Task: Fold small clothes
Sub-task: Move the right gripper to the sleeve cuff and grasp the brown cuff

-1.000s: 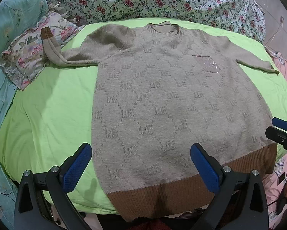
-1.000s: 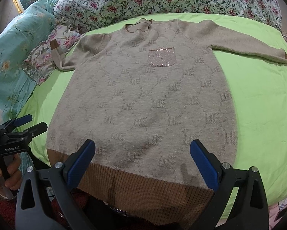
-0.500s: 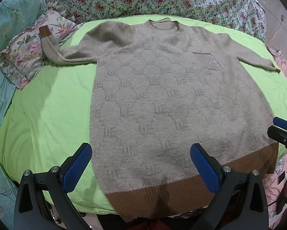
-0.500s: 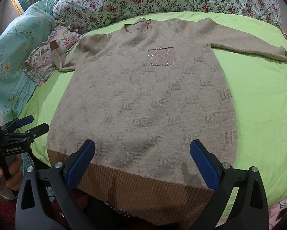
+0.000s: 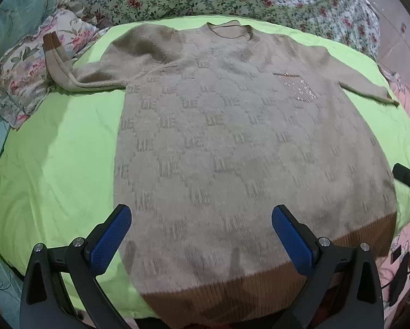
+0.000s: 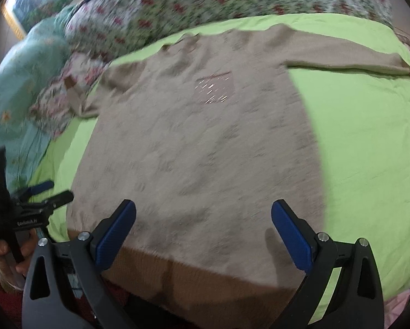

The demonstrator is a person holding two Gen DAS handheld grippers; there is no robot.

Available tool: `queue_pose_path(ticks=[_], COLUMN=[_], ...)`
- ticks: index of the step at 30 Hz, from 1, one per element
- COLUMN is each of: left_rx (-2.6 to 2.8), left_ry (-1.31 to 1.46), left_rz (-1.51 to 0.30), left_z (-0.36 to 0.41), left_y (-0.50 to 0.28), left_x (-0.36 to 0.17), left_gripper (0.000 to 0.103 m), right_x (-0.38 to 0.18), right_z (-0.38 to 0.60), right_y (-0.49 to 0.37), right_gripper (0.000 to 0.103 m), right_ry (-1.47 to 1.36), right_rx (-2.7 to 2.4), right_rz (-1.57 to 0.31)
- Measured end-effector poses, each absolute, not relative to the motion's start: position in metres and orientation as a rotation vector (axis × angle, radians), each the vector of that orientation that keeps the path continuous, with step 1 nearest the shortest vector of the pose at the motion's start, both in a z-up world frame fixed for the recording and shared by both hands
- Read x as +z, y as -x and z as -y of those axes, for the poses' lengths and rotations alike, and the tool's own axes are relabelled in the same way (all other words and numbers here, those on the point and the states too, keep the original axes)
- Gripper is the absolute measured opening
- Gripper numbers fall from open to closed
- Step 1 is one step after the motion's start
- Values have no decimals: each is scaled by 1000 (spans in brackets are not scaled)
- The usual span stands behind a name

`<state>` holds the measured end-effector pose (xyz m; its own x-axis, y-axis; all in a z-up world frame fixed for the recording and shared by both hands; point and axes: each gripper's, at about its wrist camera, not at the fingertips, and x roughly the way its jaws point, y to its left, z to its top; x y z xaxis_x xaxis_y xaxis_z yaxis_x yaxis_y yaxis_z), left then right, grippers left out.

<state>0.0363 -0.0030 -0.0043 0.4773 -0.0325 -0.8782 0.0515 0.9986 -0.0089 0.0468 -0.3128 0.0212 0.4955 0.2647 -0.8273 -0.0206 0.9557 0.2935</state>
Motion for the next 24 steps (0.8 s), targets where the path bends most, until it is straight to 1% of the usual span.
queue_pose_path(ticks=[6,14,16,18,19,20,21,23,24], left_rx=[0,-15,-29,-36,-37,-39,-42,-39,-37], left_ry=[-36,-25,-15,-16,-19,-22,-26,-36,-39], left_rz=[-1065,-1090,-1105,-1121,-1128,-1137,-1145,-1156,-1160], left_z=[0,8,12,19,21,24,26,30,32], left_y=[-59,-82,-88,-94,-96,-99,-102,-106,-109], left_x=[-6,-10,-15,-19,-21,-23,-25,-29,-31], left_gripper=[103,103,103,103,103,103,103,103,103], right_x=[22,34,36,35,35,35,33,28,25], right_z=[387,489,523,553,566,585,598,626,642], right_y=[-71,-108,-124,-138,-143,-151,-157,-174,-181], right_gripper=[99,99,99,90,78,71,68,50,48], right_ry=[-420,-439,-459,-464,-476,-502,-508,-513,-535], right_rx=[74,-108,-154,-247,-261,-286,-331,-424,-453], right_rz=[-1020,-930,-882,-885,-872,-850,-847,-845,-836])
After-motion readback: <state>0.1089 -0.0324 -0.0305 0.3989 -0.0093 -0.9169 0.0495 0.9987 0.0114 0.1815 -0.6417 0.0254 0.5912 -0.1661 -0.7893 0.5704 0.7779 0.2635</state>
